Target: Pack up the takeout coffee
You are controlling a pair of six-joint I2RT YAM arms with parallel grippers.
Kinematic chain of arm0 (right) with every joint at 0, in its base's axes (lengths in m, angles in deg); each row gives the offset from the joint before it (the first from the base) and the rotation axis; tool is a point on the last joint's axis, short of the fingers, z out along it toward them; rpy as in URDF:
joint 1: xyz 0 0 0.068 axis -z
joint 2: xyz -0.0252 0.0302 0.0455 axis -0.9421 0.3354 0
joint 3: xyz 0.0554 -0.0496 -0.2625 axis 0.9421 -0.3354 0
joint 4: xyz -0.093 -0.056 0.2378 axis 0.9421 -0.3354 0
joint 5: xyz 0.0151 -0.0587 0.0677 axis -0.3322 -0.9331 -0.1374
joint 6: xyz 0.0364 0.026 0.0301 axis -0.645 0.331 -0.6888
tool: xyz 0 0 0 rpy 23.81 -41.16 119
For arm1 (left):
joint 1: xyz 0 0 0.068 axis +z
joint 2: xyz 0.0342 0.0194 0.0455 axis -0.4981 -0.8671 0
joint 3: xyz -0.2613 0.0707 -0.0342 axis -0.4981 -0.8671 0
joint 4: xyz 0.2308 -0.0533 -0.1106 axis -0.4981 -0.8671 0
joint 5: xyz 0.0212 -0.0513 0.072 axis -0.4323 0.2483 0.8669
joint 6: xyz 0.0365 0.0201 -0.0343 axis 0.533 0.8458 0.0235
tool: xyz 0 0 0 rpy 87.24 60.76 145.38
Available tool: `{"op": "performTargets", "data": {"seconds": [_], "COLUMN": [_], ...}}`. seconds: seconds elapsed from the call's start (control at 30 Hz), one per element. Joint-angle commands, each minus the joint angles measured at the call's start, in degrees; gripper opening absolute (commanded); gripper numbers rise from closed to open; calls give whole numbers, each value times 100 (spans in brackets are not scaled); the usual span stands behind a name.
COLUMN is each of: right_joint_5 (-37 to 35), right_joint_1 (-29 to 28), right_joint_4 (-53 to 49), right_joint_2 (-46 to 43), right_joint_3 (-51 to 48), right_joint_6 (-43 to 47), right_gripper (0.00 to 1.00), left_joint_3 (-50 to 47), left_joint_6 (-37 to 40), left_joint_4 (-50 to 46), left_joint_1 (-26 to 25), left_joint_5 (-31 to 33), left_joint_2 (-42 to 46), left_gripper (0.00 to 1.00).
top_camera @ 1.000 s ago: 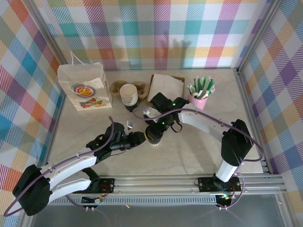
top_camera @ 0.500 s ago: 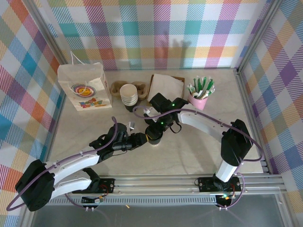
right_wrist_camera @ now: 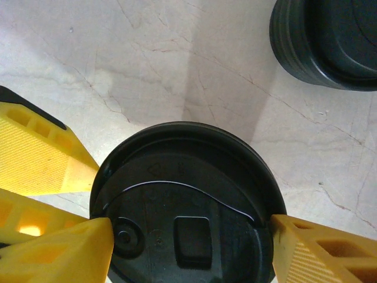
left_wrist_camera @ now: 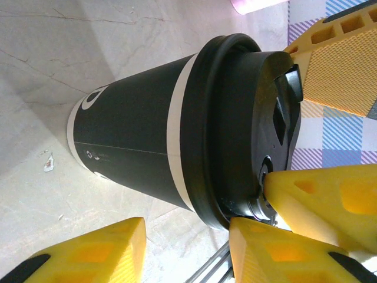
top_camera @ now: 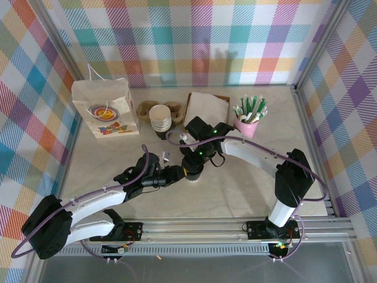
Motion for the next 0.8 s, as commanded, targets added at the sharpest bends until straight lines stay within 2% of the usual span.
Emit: {"op": "performTargets", "data": {"seconds": [0.0, 0.3, 0.47, 0.77], "right_joint_5": [166, 166, 97, -19], "right_joint_1": [-95, -107, -111, -116], "right_joint_4": [-257, -367, -461, -548], "right_joint_2": [91, 86, 70, 37], "right_joint_3": [-196, -121, 116, 503], "right_joint_6": [-181, -157, -70, 56], "right_gripper": [69, 68, 70, 74], "left_joint_3": [-33, -223, 56, 831], "left_joint_6": [-14, -18, 159, 897], "left_joint_4": [-42, -251, -474, -1800], "left_joint_1": [-39, -38, -41, -37], "left_joint_5": [89, 305, 282, 541], "left_joint_2": [-133, 8, 220, 836], "left_gripper": [41, 40, 41, 42]}}
